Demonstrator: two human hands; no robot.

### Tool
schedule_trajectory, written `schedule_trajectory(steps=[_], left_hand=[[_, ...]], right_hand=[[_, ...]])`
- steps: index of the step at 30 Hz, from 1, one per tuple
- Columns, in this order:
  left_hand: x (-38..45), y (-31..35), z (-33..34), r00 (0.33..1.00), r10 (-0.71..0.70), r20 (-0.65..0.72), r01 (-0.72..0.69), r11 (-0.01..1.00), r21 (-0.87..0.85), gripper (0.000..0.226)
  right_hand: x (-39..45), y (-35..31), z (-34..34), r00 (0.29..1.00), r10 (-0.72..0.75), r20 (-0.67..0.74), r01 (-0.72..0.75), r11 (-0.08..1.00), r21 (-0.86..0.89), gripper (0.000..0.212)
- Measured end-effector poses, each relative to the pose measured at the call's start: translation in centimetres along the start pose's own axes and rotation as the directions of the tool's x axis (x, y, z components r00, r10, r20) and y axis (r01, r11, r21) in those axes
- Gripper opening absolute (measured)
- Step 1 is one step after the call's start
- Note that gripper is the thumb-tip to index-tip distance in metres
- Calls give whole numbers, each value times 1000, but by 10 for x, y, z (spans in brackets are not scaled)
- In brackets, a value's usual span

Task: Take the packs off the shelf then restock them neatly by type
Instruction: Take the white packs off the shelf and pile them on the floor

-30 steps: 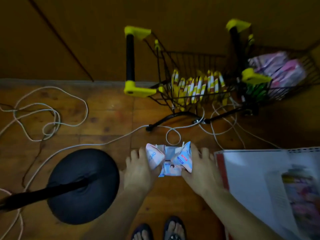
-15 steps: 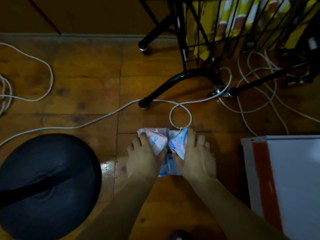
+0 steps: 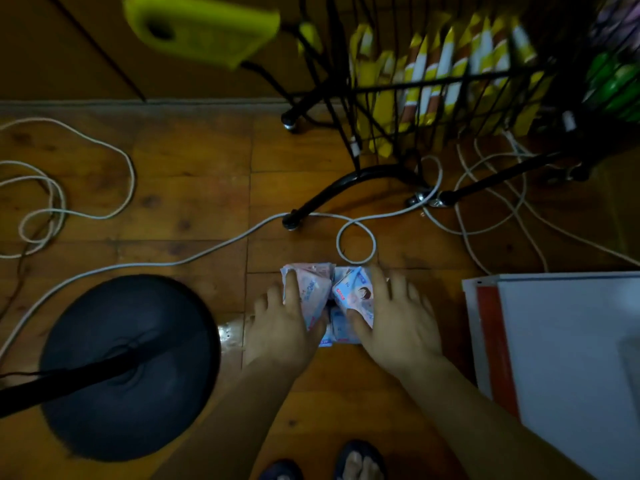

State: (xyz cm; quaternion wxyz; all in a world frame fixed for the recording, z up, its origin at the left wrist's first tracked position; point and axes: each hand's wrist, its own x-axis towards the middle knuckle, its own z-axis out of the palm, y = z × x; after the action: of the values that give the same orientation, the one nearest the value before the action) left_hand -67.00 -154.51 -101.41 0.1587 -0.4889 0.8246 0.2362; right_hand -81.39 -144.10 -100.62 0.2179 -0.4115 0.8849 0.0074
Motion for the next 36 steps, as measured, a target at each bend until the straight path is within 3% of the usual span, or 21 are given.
schedule_trajectory(steps=[8,14,18,27,36], left_hand=[[-76,55,-176,984,117,-131,-108,991,75,69],[-135,106,-329,911,230,-342,-219,973,70,61],[-174,142,-427,834,277,-478,-266,960,92,60],[-270,221,-609,673,356,-648,-349,926,147,63],[-355,284,-733,494,462,-737,-467,856,223,62]], right_hand=[[-52,-27,-184,990,-69,-125,61,996,-69,72],[-96,-46,-347,959,-110,-261,90,992,-85,72],[-131,-57,-458,930,-148,-335,121,987,-102,75],[-216,-67,-673,848,-214,-485,150,974,-167,80],[-310,-75,-815,759,-162,-631,26,975,-219,79]])
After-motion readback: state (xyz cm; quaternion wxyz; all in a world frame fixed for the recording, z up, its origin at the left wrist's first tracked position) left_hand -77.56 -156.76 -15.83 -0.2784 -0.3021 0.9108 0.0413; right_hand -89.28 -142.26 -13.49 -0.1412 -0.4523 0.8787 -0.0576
